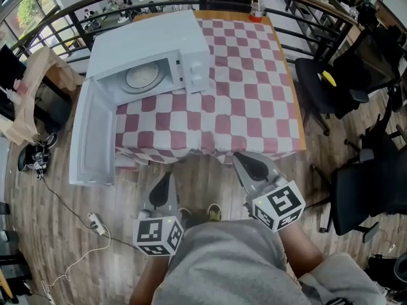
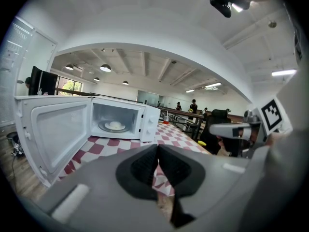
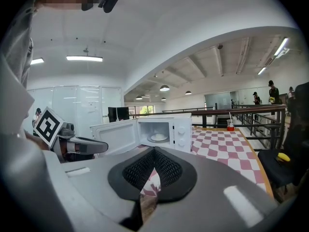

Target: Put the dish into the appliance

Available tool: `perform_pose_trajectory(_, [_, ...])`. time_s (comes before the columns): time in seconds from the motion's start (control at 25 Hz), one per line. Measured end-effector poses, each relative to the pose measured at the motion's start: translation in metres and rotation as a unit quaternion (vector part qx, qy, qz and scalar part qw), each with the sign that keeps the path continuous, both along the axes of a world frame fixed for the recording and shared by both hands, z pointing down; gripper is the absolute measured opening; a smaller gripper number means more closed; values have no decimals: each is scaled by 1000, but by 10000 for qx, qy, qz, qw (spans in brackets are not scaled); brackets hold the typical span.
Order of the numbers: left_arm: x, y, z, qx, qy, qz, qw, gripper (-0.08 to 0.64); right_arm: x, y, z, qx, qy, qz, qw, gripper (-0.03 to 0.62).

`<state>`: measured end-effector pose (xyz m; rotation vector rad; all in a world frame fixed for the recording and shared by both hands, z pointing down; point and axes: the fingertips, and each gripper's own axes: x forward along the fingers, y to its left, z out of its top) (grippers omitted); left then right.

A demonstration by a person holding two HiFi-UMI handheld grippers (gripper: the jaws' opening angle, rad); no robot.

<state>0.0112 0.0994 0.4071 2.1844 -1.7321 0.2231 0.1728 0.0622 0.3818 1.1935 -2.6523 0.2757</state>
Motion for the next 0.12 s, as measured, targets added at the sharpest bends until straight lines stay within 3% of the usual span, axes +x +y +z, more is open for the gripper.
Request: perform_pose_trajectory(0.12, [4, -4, -1, 6, -10, 12, 10000, 11, 4, -4, 0, 9, 10, -9, 10000, -3])
